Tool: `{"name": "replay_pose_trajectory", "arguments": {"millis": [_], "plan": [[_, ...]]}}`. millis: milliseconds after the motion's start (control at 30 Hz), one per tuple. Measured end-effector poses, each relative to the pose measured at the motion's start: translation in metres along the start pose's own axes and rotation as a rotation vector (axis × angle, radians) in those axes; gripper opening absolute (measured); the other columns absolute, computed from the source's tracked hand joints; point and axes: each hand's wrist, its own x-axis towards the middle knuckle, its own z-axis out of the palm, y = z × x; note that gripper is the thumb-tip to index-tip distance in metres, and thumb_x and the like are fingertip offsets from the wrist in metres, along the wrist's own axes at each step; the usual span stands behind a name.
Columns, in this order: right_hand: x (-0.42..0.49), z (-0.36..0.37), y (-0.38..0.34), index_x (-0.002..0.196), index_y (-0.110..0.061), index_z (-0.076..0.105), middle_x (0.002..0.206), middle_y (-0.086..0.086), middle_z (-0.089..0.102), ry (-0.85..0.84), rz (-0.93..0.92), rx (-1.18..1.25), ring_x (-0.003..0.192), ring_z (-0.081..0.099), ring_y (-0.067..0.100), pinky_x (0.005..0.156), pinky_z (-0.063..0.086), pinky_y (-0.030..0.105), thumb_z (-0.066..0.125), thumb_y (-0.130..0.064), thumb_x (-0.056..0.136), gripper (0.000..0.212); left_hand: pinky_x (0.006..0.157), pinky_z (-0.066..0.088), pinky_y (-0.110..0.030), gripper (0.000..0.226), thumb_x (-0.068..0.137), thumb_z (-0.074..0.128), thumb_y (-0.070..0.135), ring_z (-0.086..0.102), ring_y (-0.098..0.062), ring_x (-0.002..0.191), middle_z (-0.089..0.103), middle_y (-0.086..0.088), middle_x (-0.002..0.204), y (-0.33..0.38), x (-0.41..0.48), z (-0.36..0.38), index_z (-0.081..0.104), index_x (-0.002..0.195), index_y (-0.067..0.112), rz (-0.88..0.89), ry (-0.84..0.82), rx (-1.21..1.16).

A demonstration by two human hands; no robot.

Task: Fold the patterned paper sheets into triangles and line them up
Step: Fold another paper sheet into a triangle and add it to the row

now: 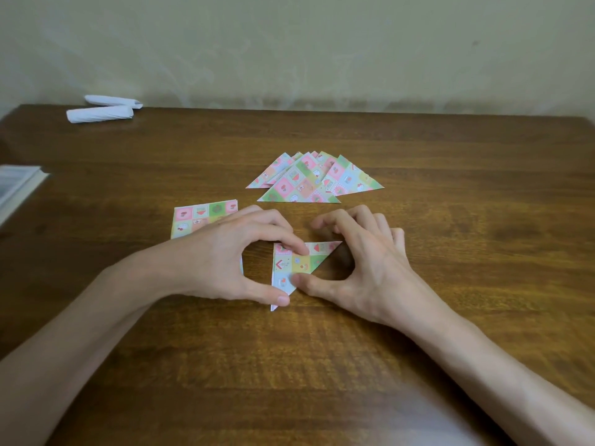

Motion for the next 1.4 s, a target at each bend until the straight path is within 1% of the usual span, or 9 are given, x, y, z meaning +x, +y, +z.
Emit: {"name": "replay_pose_trajectory", "arguments": {"millis": [100, 333, 567, 767, 867, 1000, 1100, 1267, 1400], "plan": [[0.001, 0.001, 0.000, 0.128, -0.046, 0.048, 0.116, -0.022, 0.040, -0.002, 0.000, -0.005, 0.113, 0.037, 0.004, 0.096, 0.027, 0.032, 0.073, -0.078, 0.066, 0.074, 0.098, 0.033, -0.014, 0.056, 0.070, 0.081, 0.066, 0.041, -0.001, 0.130, 0.050, 0.029, 0.128, 0.001, 0.000, 0.000, 0.063, 0.122, 0.054, -0.006, 0.005, 0.003], [0.004, -0.005, 0.006, 0.124, -0.046, 0.053, 0.103, -0.023, 0.047, 0.007, -0.044, 0.058, 0.106, 0.043, 0.005, 0.092, 0.032, 0.032, 0.074, -0.067, 0.072, 0.060, 0.097, 0.034, -0.018, 0.058, 0.070, 0.081, 0.067, 0.039, 0.001, 0.132, 0.049, 0.031, 0.129, 0.000, 0.000, 0.001, 0.061, 0.123, 0.054, -0.012, -0.003, 0.005], [0.007, -0.008, 0.013, 0.122, -0.044, 0.056, 0.100, -0.016, 0.057, 0.025, -0.032, 0.168, 0.101, 0.050, 0.006, 0.094, 0.035, 0.032, 0.080, -0.043, 0.084, 0.044, 0.089, 0.031, -0.007, 0.058, 0.069, 0.080, 0.065, 0.040, 0.001, 0.130, 0.050, 0.029, 0.129, 0.000, 0.000, 0.002, 0.063, 0.123, 0.052, 0.001, 0.008, 0.004], [0.011, -0.003, 0.021, 0.118, -0.041, 0.059, 0.093, -0.016, 0.061, 0.055, -0.063, 0.290, 0.098, 0.055, 0.009, 0.100, 0.045, 0.047, 0.074, -0.035, 0.086, 0.036, 0.095, 0.034, -0.015, 0.059, 0.070, 0.077, 0.068, 0.040, 0.000, 0.131, 0.049, 0.030, 0.129, -0.001, -0.001, 0.002, 0.062, 0.125, 0.052, 0.013, 0.006, 0.014], [0.013, -0.003, 0.023, 0.119, -0.039, 0.059, 0.091, -0.016, 0.062, 0.048, -0.068, 0.300, 0.098, 0.056, 0.010, 0.099, 0.046, 0.048, 0.074, -0.028, 0.087, 0.036, 0.094, 0.030, -0.004, 0.059, 0.071, 0.077, 0.067, 0.040, 0.000, 0.131, 0.049, 0.029, 0.130, -0.002, -0.001, 0.002, 0.061, 0.126, 0.052, 0.025, 0.004, 0.021], [0.017, -0.007, 0.025, 0.115, -0.034, 0.060, 0.088, -0.012, 0.068, 0.077, -0.036, 0.386, 0.094, 0.064, 0.012, 0.093, 0.053, 0.044, 0.072, -0.012, 0.086, 0.039, 0.097, 0.028, -0.005, 0.061, 0.070, 0.077, 0.069, 0.043, -0.004, 0.131, 0.051, 0.027, 0.129, -0.004, 0.000, 0.003, 0.062, 0.126, 0.051, 0.044, 0.007, 0.034], [0.017, -0.007, 0.024, 0.116, -0.032, 0.059, 0.088, -0.010, 0.068, 0.077, -0.023, 0.395, 0.091, 0.063, 0.012, 0.092, 0.054, 0.041, 0.074, -0.009, 0.085, 0.041, 0.098, 0.031, -0.008, 0.061, 0.070, 0.078, 0.068, 0.043, -0.004, 0.131, 0.052, 0.026, 0.128, -0.004, 0.000, 0.004, 0.063, 0.126, 0.049, 0.051, 0.006, 0.025], [0.021, -0.008, 0.025, 0.114, -0.027, 0.059, 0.089, -0.008, 0.070, 0.092, 0.006, 0.442, 0.084, 0.064, 0.012, 0.089, 0.055, 0.039, 0.075, -0.003, 0.084, 0.041, 0.106, 0.040, -0.033, 0.067, 0.070, 0.066, 0.081, 0.043, -0.008, 0.131, 0.048, 0.028, 0.129, -0.007, 0.000, 0.005, 0.058, 0.131, 0.054, 0.052, -0.004, 0.041], [0.025, -0.010, 0.026, 0.117, -0.022, 0.055, 0.097, -0.005, 0.071, 0.107, 0.040, 0.506, 0.072, 0.063, 0.009, 0.078, 0.057, 0.031, 0.079, 0.003, 0.080, 0.051, 0.105, 0.037, -0.027, 0.069, 0.073, 0.062, 0.082, 0.040, -0.005, 0.132, 0.044, 0.031, 0.130, -0.010, 0.000, 0.004, 0.053, 0.137, 0.058, 0.064, -0.032, 0.071]]}}
